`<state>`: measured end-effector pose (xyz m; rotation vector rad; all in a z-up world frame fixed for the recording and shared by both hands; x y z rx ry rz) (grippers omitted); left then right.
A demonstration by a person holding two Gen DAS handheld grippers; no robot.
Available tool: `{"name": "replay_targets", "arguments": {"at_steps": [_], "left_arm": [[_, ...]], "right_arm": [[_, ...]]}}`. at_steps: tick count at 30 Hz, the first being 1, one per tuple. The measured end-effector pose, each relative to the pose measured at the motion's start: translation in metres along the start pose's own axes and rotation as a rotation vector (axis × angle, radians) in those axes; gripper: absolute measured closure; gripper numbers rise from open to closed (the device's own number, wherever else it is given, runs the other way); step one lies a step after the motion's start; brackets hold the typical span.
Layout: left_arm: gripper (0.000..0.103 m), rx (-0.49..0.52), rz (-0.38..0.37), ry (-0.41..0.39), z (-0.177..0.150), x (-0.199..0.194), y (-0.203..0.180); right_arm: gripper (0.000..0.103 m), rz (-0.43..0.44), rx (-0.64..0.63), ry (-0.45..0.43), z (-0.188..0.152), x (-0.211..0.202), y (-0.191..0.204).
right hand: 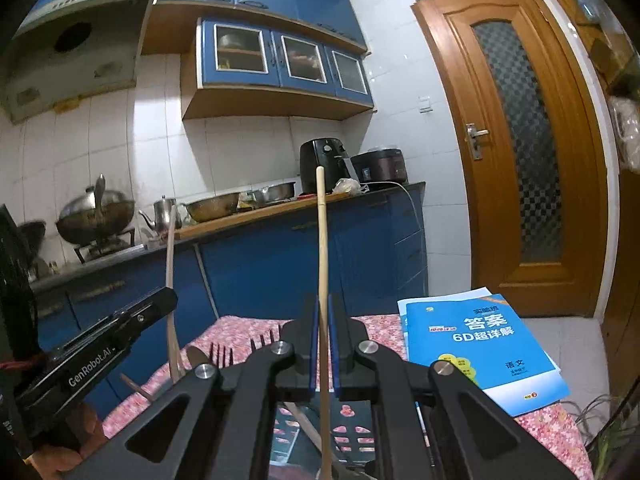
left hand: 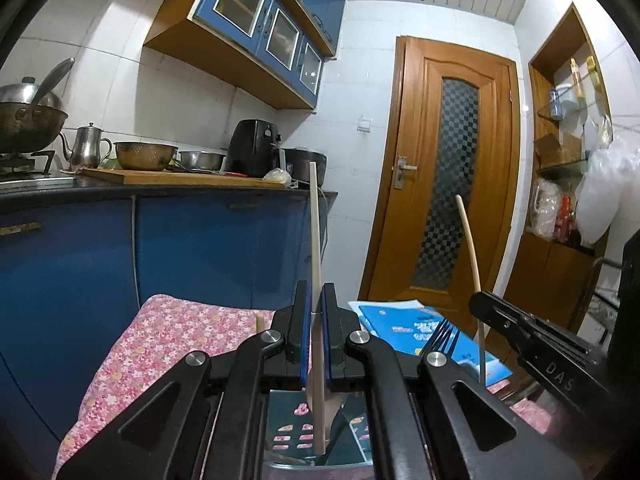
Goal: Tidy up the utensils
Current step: 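Lift both chopsticks upright and carry them above the caddy with both tools, then open both tools to drop the chopsticks into the caddy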
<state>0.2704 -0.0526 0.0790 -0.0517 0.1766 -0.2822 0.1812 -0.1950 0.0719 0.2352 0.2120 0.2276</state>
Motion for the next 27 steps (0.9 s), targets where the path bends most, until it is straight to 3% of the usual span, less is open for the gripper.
{"name": "replay_targets", "arguments": {"at_steps": [15, 19, 27], "left_arm": [[0.1, -0.012, -0.005, 0.037, -0.015, 0.006, 0.003], [0.082, -0.013, -0.012, 0.042, -0.014, 0.001, 0.002], [0.081, 0.001, -0.017, 0.044, -0.008, -0.022, -0.005]], "right_arm": [[0.096, 0.009, -0.006, 0.026, -0.016, 0.013, -0.004], [0.085, 0.018, -0.006, 0.029, -0.015, 0.01, -0.002], [0.082, 0.04, 0.012, 0.026, -0.011, -0.006, 0.005]]}}
Point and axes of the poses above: each gripper's, at about its wrist camera, not at the fingertips, and x roughly the way its jaws point, y to its left, z to its top, the point moved 9 cm from there along x, roughly the way its jaws point, and after that the axes turned 4 degrees about x, right-handed, at the moved point
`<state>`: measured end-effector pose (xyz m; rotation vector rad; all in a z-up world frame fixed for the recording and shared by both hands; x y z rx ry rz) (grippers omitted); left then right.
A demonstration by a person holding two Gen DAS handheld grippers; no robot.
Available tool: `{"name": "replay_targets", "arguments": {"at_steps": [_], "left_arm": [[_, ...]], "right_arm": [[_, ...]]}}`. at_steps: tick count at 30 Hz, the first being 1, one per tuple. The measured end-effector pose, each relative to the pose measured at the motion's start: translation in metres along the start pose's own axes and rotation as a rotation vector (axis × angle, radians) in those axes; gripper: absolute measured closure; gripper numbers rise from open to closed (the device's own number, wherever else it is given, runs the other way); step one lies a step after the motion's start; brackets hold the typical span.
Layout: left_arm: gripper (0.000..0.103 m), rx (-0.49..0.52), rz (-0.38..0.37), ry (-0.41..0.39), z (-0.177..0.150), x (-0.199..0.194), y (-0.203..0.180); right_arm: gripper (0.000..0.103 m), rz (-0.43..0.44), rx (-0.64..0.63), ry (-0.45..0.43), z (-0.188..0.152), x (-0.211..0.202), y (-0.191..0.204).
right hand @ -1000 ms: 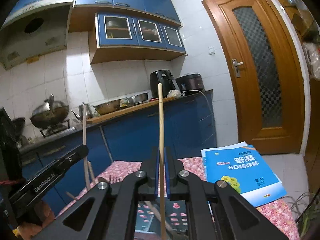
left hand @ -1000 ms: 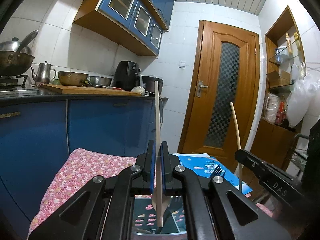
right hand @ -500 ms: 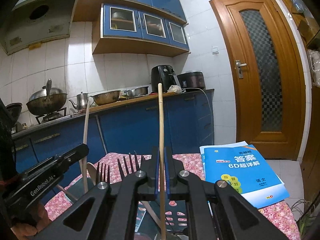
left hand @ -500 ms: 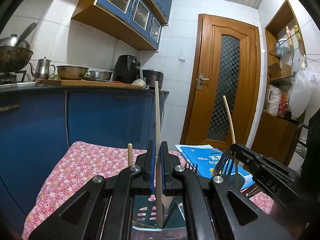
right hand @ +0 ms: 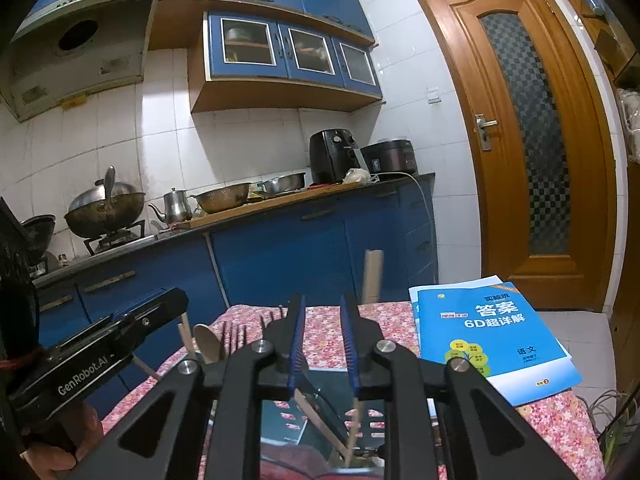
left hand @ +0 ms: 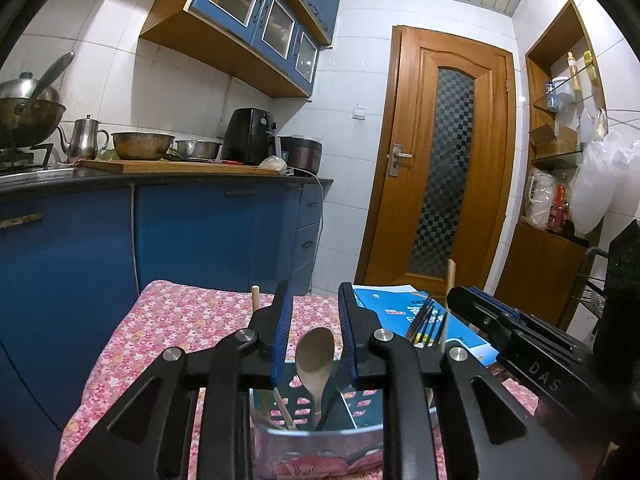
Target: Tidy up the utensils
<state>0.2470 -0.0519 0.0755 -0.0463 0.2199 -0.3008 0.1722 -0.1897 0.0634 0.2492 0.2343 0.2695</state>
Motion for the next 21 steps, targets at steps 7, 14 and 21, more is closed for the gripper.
{"name": "replay_targets", "arguments": {"at_steps": [7, 14, 21], "left_arm": [[0.081, 0.013, -0.001, 0.042, 0.001, -0.022, -0.007], [0.079, 0.009, 0.012, 0.076, -0.005, -0.053, -0.008], [0.054, 0.001, 0.024, 0.133, -0.021, -0.08, -0.009]], "right_arm": [[0.079, 0.023, 0.011, 0.006, 0.004, -0.024, 0.009], [0.078, 0.022, 0.019, 0.024, 0.001, -0.051, 0.021], [0.068, 0.016, 0.022, 0.086, -0.021, -0.085, 0.033]]}}
Point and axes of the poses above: each gripper's, at about its wrist camera, not at the fingertips, and x roughly the way its jaws point, y to its left, z to its top, the point moved 9 cm from there along x, roughly the way its jaws point, and after that the axes turned 4 degrees about x, right-handed, at the moved point
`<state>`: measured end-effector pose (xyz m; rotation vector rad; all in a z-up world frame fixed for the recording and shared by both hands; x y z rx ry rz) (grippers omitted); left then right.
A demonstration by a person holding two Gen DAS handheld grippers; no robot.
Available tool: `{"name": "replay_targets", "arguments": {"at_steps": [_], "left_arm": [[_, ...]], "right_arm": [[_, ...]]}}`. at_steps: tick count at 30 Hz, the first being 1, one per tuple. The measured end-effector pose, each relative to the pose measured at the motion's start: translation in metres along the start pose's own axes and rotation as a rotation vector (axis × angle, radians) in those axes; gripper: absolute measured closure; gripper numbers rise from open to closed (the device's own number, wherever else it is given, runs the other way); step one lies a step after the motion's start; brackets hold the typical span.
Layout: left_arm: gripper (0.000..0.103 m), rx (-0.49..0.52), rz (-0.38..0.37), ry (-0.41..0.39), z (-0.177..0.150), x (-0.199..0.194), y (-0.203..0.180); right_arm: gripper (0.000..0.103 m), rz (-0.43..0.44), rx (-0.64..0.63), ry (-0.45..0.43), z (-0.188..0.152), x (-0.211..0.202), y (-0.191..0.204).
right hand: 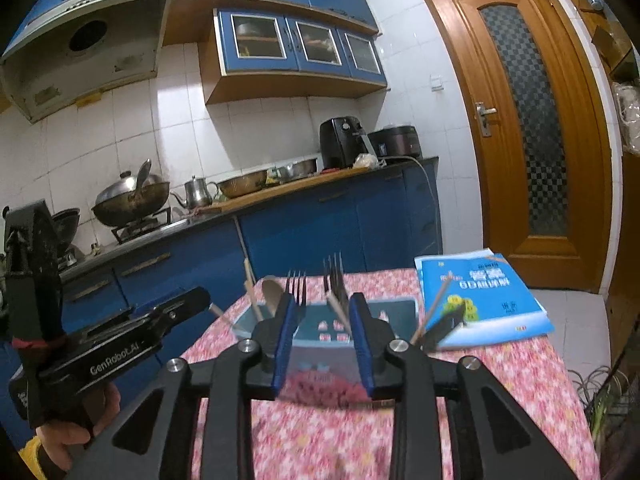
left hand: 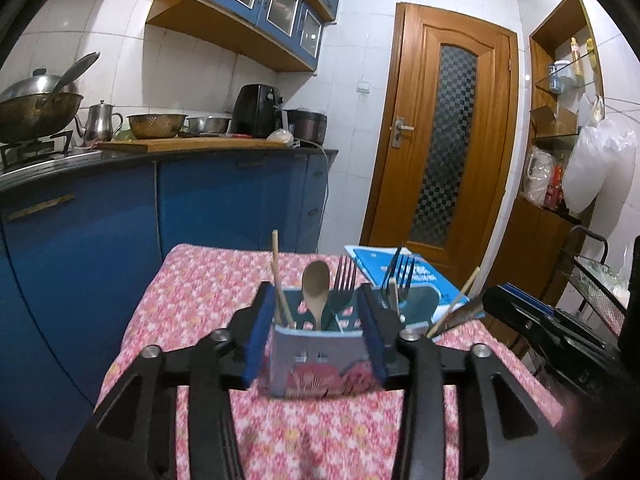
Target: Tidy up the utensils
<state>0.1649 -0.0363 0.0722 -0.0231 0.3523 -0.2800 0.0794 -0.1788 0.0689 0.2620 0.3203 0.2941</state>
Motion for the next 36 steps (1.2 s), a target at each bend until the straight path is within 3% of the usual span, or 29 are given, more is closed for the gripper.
{"name": "replay_targets", "arguments": {"at_steps": [2, 7, 12, 18, 29, 36], "left_arm": [[0.042, -0.002, 0.002, 0.016, -0.007, -0.007, 0.0], [0.032, -0.026, 0.021, 0.056, -0.026, -0.022, 0.002], [0.032, -0.014, 0.036, 0.058, -0.042, -0.038, -0.001], [0.029, -0.002, 0.062, 0.047, -0.067, -0.051, -0.004], [0.029, 0.0, 0.087, 0.068, -0.098, -0.037, 0.001], [0.029, 0.008, 0.11, 0.04, -0.095, -0.039, 0.001]], "right_arm": [[0.065, 0.002, 0.006, 0.012, -0.007, -0.007, 0.002], [0.05, 0.002, 0.023, 0.031, -0.024, -0.022, 0.002], [0.034, -0.016, 0.028, 0.051, -0.041, -0.033, 0.0], [0.024, -0.069, 0.005, 0.069, -0.06, -0.04, -0.006], [0.02, -0.121, -0.052, 0.046, -0.092, -0.048, -0.013], [0.02, -0.124, -0.037, 0.052, -0.099, -0.045, -0.016]]}}
Point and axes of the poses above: each gripper's, at about its wrist camera, not at the fingertips, and x roughly the way its jaws point, y to its left, z to its top, the point moved 9 cm from there along x, roughly the way its jaws point, and after that the axes turned 4 degrees about x, right-handed, at the moved point
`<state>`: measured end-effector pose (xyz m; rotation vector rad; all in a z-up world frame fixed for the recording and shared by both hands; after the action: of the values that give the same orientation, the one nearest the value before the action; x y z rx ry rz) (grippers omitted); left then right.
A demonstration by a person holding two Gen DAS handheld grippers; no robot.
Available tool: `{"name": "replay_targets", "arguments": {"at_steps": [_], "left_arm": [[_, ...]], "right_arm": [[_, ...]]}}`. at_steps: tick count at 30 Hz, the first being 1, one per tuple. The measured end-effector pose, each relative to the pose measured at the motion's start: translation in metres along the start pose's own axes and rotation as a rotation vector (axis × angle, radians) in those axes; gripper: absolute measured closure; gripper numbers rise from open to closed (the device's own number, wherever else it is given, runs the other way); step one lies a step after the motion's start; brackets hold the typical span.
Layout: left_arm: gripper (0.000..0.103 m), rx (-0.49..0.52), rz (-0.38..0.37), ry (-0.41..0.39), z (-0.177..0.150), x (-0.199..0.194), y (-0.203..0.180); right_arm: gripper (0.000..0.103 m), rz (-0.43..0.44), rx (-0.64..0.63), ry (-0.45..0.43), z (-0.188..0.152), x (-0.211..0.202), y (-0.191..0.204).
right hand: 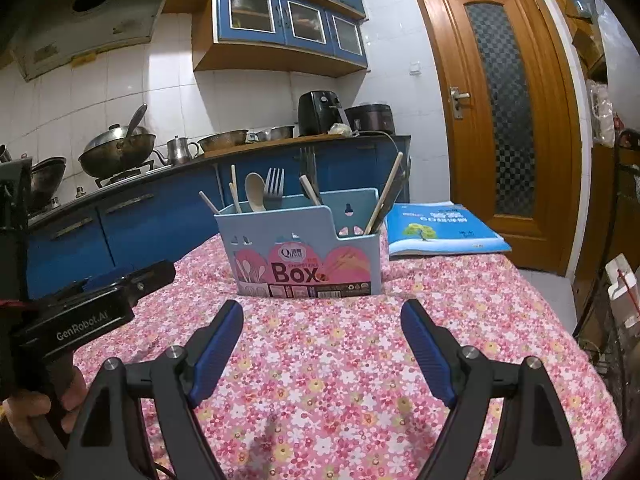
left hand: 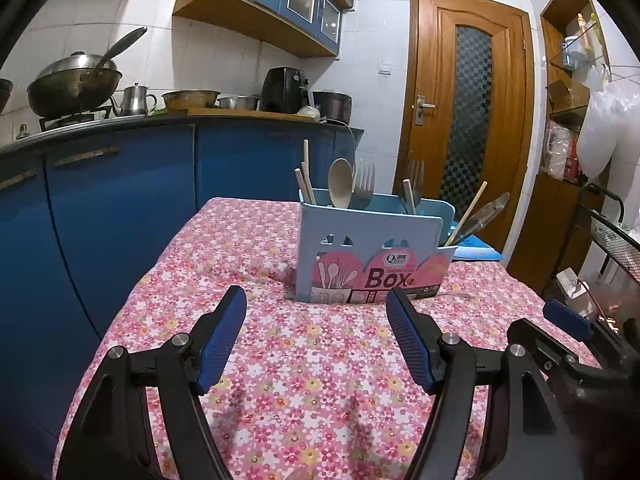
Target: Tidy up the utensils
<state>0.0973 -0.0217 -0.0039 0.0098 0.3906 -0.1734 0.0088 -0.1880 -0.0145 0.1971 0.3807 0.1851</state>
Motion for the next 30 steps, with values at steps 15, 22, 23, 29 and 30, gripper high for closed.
{"name": "replay_targets", "arguments": {"at_steps": [15, 22, 23, 29, 30], "left_arm": [[0.029, -0.004, 0.015, 0.004, 0.0001, 0.0013, 0.0028], [0.029, -0.004, 0.017, 0.005, -0.0006, 0.0014, 0.0032], [0.029, -0.004, 0.017, 0.002, -0.0002, 0.0013, 0.0032], [0.029, -0.003, 0.016, -0.001, 0.0003, 0.0023, 0.0034], [0.029, -0.003, 0.015, -0.001, 0.0003, 0.0022, 0.0031]], "right_arm": [[0.02, 0.003, 0.009, 0.0, -0.0015, -0.0001, -0.0033], [0.02, 0.003, 0.007, 0.0, -0.0015, 0.0, -0.003], [0.02, 0.004, 0.007, -0.001, -0.0014, -0.0001, -0.003], [0.02, 0.003, 0.005, 0.0, -0.001, -0.0005, -0.0036], [0.02, 0.003, 0.006, 0.0, -0.0011, -0.0005, -0.0025]]}}
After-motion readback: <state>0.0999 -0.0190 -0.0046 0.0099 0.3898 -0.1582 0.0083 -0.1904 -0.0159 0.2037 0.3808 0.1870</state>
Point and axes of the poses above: each gripper's, at about its wrist camera, not at the fingertips, and x roughly the way its jaws point, y to its left, z to its top, the point moved 9 cm from there along x, roughly the way its jaws point, and after that the axes turned 4 degrees about x, right-handed, at the moved point
